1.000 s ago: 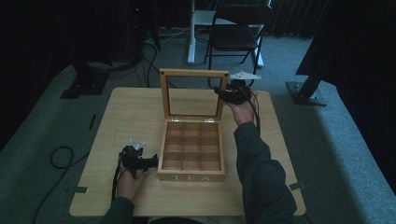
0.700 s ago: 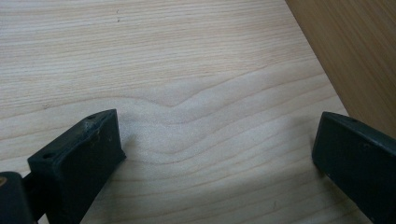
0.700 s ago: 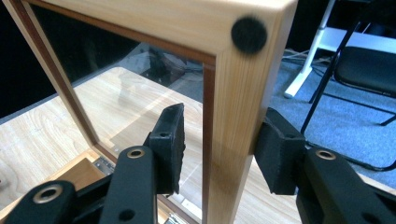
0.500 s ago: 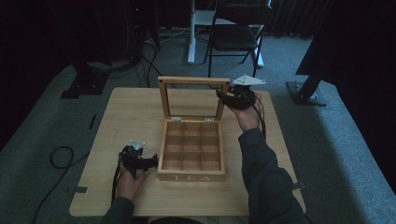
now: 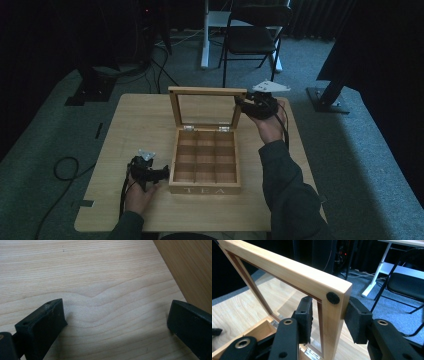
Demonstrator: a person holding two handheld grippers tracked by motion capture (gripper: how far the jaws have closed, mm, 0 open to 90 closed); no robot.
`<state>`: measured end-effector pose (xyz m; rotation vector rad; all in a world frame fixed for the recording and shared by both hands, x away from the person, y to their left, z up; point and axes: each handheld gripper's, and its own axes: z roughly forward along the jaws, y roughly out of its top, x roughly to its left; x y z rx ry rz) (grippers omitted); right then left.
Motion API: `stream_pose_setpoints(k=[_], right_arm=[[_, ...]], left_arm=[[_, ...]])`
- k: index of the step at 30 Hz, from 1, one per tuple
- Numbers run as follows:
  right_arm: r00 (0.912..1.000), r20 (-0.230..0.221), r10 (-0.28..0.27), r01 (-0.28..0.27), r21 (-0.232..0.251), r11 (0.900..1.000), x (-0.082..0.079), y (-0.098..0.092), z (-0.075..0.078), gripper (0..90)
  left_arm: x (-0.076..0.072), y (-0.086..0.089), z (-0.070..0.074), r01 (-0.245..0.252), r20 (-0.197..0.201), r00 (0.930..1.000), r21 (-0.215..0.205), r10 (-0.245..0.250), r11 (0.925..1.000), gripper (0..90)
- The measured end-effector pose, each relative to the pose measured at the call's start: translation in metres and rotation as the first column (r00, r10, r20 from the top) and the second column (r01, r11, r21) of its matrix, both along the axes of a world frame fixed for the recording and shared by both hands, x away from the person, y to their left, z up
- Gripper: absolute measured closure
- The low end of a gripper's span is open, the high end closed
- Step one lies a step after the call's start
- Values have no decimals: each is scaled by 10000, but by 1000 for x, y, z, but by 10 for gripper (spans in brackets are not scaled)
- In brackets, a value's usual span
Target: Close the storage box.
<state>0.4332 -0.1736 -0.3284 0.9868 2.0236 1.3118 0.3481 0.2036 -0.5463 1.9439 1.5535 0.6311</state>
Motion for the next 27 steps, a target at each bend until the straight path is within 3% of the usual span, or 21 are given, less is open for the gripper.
stream_pose_setpoints(k=[7, 15, 27], right_arm=[[9999, -108, -11, 5, -515, 9987, -9, 1, 3, 607], [9992, -293, -261, 239, -709, 9972, -17, 5, 5, 596], [9986, -443, -273, 247, -589, 9980, -28, 5, 2, 581]], left_arm=[[0, 0, 0, 12, -9, 10000, 6, -12, 10000, 16], [0, 0, 0, 6, -3, 10000, 3, -6, 10000, 16], [0, 0, 0, 4, -3, 10000, -3, -4, 10000, 16]])
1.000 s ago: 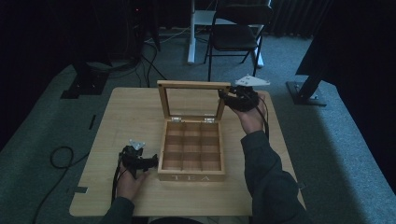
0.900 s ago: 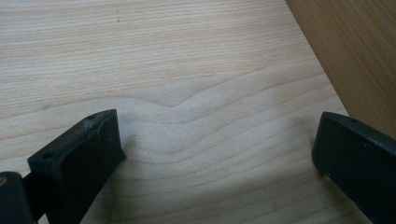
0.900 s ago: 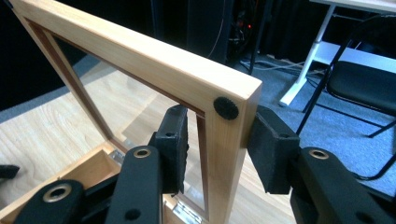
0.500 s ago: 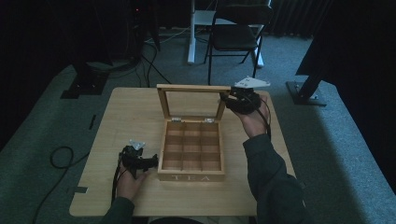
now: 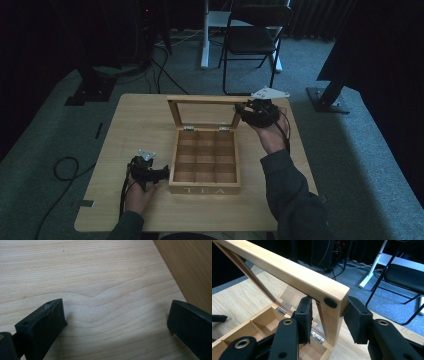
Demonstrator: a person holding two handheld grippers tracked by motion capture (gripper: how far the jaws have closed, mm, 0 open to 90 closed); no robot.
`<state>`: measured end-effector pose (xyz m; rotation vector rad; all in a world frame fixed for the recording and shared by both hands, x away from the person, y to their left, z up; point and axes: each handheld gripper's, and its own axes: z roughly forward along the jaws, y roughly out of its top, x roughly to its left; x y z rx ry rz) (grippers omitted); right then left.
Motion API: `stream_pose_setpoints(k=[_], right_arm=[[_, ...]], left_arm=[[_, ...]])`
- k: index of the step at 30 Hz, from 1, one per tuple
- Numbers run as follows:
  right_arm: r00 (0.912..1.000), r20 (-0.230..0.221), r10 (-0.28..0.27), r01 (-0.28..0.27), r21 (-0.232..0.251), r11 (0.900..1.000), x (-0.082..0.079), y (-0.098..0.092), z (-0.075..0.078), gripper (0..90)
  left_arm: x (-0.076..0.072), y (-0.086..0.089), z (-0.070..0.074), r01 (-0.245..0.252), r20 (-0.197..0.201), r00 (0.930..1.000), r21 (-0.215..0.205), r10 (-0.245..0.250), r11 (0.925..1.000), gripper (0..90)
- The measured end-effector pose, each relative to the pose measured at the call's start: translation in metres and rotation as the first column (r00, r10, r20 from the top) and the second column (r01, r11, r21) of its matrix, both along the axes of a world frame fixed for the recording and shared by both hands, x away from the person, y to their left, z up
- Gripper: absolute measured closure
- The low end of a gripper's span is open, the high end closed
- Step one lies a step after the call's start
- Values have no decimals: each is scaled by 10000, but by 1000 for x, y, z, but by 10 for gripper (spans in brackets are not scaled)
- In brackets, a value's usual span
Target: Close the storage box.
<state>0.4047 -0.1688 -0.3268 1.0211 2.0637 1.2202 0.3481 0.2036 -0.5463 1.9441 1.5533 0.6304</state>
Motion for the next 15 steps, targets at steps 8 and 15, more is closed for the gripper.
stream_pose_setpoints(k=[8, 15], right_arm=[[9999, -97, -63, 64, 147, 9999, -4, 0, -1, 576], [9999, -104, -23, 25, 191, 9998, -10, -1, -3, 573]], left_arm=[[0, 0, 0, -1, 1, 10000, 0, 1, 10000, 16], [0, 0, 0, -9, 8, 10000, 3, 9, 10000, 16]])
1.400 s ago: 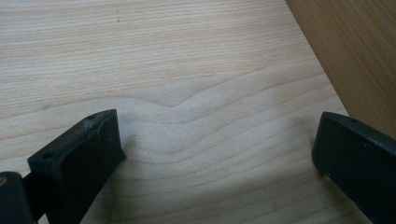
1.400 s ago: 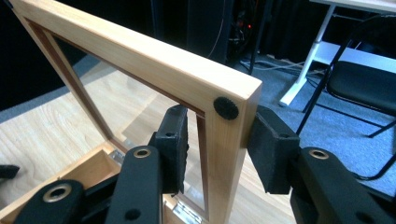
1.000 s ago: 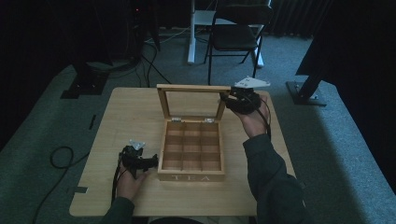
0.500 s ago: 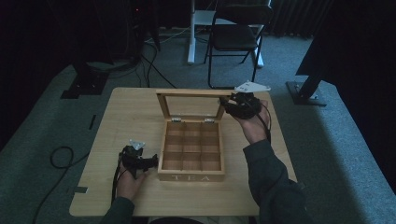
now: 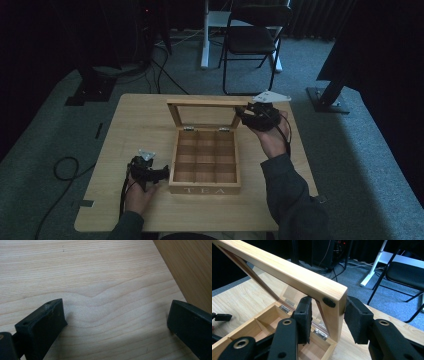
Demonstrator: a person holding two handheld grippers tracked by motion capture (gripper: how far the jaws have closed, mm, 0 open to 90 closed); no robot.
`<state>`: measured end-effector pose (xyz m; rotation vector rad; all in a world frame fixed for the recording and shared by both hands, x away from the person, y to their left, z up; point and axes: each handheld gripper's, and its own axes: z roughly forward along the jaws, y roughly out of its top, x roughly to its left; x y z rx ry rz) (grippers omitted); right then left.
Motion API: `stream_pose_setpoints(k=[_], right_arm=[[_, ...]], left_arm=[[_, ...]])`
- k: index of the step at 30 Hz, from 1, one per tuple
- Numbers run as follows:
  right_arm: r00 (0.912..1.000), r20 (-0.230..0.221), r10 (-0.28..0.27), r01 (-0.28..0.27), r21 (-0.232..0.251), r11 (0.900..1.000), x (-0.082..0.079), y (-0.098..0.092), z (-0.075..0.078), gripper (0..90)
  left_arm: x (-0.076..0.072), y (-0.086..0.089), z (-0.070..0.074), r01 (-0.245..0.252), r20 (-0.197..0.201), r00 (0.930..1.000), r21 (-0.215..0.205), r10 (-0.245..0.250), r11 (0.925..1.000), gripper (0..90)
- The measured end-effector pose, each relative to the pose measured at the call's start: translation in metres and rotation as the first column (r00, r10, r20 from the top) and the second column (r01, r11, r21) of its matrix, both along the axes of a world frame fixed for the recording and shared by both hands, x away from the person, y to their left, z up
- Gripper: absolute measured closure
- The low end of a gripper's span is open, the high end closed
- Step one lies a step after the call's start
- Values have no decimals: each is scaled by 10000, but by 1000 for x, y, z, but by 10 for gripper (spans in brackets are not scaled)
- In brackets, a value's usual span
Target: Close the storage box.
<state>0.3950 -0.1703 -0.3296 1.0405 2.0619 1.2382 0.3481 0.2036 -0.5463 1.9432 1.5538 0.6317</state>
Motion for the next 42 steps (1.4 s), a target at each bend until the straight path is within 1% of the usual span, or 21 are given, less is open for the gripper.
stream_pose_setpoints(k=[15, 29, 39, 42], right_arm=[[10000, 22, 7, -8, 175, 9998, -9, -1, -5, 564], [10000, 37, 47, -47, 141, 9999, -20, 0, -11, 545], [9999, -103, 66, -65, 85, 9999, -29, 0, -14, 539], [9999, -127, 80, -78, 131, 9999, -30, -1, -16, 538]], left_arm=[[0, 0, 0, -12, 1, 10000, -16, 12, 10000, 16], [0, 0, 0, 0, -13, 10000, -10, 0, 10000, 16], [0, 0, 0, 8, -9, 10000, 5, -8, 10000, 16], [0, 0, 0, 8, -9, 10000, 6, -8, 10000, 16]])
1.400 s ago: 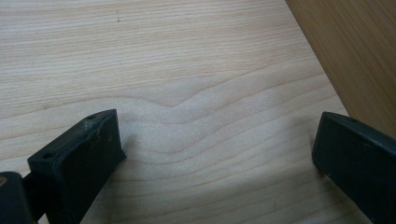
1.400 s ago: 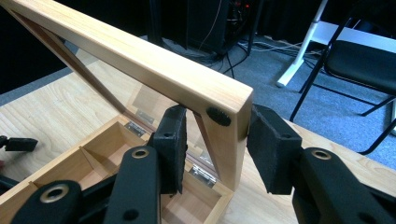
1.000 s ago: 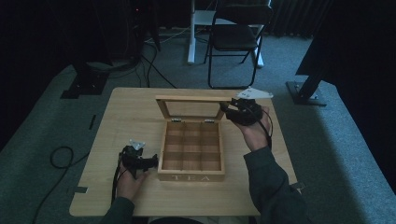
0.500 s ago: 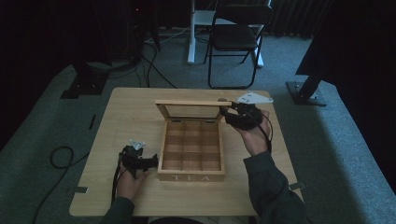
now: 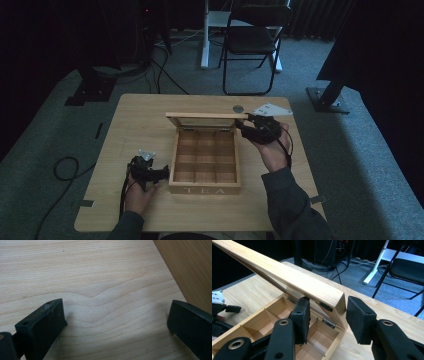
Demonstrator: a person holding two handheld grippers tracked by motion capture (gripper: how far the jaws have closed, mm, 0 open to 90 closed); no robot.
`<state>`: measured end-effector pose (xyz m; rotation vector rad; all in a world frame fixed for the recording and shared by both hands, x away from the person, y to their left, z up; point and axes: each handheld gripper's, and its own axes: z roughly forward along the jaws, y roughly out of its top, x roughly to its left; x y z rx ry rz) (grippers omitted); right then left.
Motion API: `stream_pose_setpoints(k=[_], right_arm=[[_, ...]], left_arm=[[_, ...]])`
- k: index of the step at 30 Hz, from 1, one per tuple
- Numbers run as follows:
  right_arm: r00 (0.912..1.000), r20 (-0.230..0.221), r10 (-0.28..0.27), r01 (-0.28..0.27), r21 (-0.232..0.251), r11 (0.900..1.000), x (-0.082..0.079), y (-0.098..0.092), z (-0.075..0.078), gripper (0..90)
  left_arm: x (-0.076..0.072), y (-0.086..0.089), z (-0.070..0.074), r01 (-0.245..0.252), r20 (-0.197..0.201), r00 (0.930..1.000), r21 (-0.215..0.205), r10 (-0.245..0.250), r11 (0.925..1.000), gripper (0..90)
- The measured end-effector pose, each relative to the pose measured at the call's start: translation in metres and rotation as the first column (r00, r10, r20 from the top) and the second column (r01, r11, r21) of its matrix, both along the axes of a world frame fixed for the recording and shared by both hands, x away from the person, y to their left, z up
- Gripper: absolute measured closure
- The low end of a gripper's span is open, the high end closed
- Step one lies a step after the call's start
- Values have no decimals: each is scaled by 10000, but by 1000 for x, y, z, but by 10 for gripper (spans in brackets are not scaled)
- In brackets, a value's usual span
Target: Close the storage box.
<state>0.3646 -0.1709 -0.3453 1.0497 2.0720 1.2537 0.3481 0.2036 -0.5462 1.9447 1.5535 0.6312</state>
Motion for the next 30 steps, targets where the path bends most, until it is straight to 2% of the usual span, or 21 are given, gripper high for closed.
stream_pose_setpoints(k=[30], right_arm=[[9997, -181, 176, -173, 175, 9997, -22, -2, -20, 505]], left_arm=[[0, 0, 0, -32, 33, 10000, -17, 32, 10000, 16]])
